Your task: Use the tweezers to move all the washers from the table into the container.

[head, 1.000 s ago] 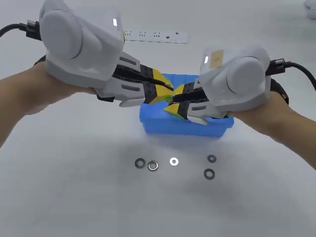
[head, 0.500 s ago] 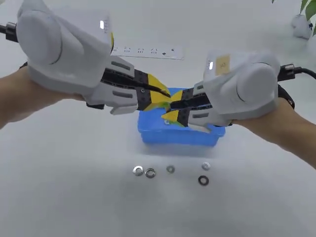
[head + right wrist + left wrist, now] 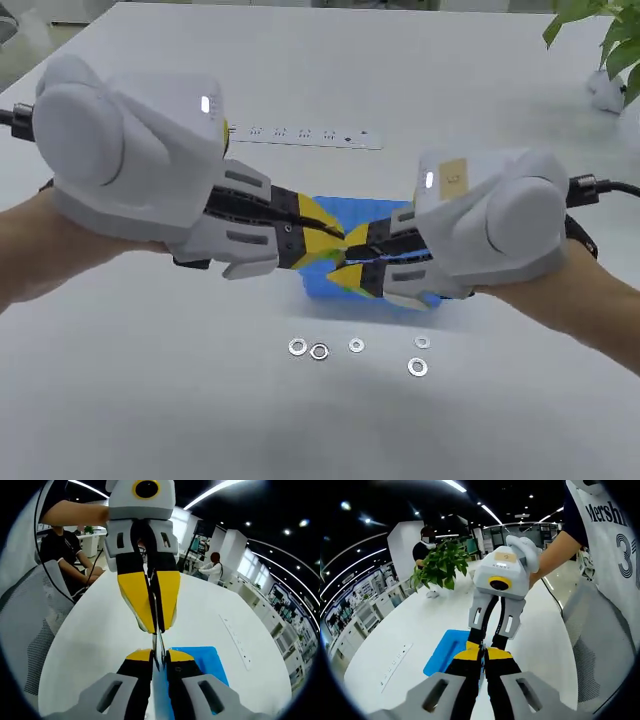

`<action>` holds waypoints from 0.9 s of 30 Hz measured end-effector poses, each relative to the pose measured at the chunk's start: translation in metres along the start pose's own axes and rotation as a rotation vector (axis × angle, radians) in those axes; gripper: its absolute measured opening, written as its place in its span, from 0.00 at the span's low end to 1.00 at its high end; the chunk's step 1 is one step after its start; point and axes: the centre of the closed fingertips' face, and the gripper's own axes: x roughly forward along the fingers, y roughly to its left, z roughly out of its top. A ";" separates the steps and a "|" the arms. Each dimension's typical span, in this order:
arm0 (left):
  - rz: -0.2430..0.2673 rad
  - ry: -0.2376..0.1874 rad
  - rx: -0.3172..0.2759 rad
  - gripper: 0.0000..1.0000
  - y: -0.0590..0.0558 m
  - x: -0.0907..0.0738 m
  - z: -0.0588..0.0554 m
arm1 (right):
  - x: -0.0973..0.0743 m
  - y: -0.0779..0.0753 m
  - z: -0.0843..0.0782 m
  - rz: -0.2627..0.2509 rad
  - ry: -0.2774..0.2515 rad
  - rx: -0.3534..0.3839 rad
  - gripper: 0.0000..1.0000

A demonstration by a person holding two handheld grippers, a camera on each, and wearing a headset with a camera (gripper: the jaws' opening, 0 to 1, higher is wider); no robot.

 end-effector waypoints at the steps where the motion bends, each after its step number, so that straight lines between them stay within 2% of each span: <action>1: 0.000 0.004 0.004 0.06 -0.005 0.000 -0.003 | 0.001 0.002 -0.001 0.005 0.001 0.004 0.11; 5: 0.001 0.011 -0.027 0.06 -0.018 -0.004 -0.012 | 0.005 0.021 -0.004 0.033 0.016 -0.012 0.11; 10: 0.012 0.014 -0.062 0.06 -0.030 -0.006 -0.021 | 0.010 0.036 -0.006 0.061 0.018 0.000 0.11; 15: 0.017 0.022 -0.093 0.06 -0.036 -0.006 -0.030 | 0.017 0.047 -0.010 0.076 0.026 -0.005 0.11; 21: 0.013 0.027 -0.126 0.06 -0.039 -0.007 -0.040 | 0.024 0.054 -0.013 0.091 0.033 0.004 0.11; 27: 0.024 0.025 -0.153 0.07 -0.035 -0.005 -0.048 | 0.031 0.052 -0.018 0.088 0.035 0.038 0.12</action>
